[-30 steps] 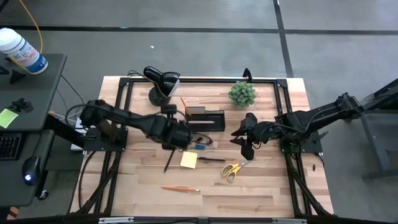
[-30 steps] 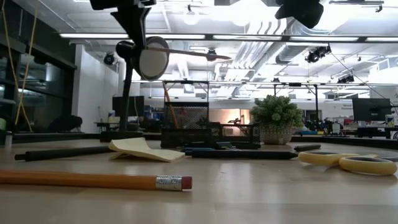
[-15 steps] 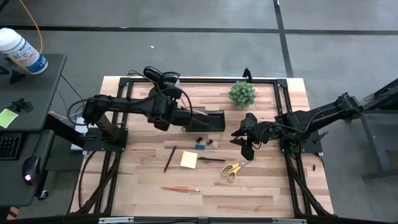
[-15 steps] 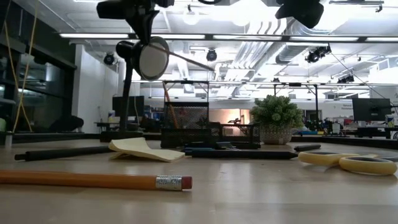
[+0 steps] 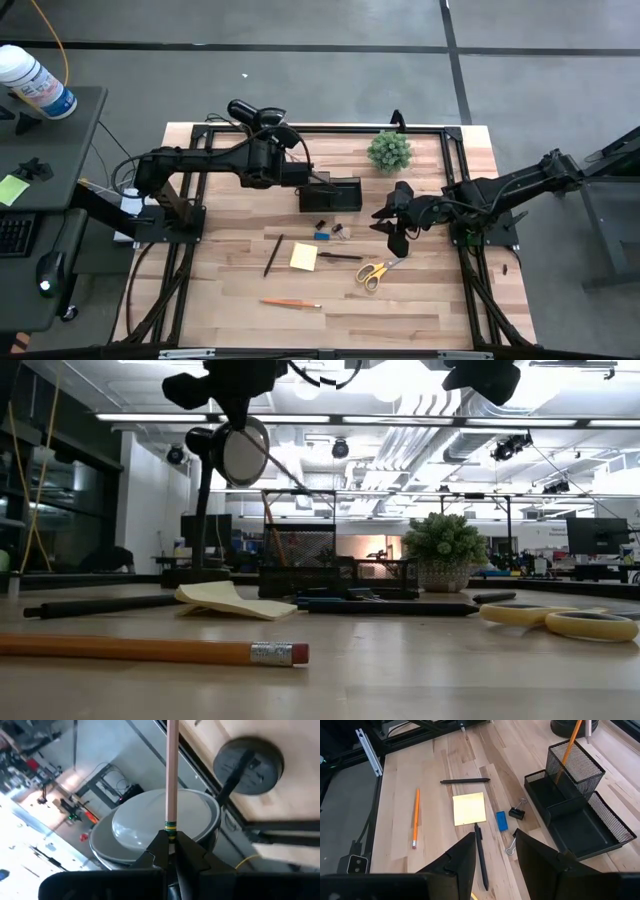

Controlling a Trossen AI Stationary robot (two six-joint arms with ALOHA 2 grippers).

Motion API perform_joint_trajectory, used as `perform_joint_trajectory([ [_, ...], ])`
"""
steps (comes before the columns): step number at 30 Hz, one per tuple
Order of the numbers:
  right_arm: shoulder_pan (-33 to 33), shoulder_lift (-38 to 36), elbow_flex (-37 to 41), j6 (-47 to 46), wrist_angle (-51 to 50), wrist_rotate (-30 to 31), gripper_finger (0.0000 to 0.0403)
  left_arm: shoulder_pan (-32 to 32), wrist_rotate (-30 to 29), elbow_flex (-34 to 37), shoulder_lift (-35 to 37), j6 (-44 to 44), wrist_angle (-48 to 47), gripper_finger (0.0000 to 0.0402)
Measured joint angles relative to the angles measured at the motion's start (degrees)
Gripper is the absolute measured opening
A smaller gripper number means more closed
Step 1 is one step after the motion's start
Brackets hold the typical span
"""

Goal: Pick and place office supplies into organizer
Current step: Put the pink pencil into the black desk organizer

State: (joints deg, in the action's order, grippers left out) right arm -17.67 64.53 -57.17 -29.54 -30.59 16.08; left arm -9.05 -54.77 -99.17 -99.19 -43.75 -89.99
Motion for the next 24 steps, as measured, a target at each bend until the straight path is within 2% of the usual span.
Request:
perform_joint_trajectory([
  [7, 0.00, 0.00, 0.00, 0.02, 0.39, 0.17, 0.0138, 0.07, -0.51, 1.10, -0.84, -7.99, 1.69, 0.0000],
  [24, 0.00, 0.00, 0.00, 0.04, 0.46, 1.01, 0.0138, 0.07, 0.64, 1.35, -1.39, -7.44, 1.77, 0.0000],
])
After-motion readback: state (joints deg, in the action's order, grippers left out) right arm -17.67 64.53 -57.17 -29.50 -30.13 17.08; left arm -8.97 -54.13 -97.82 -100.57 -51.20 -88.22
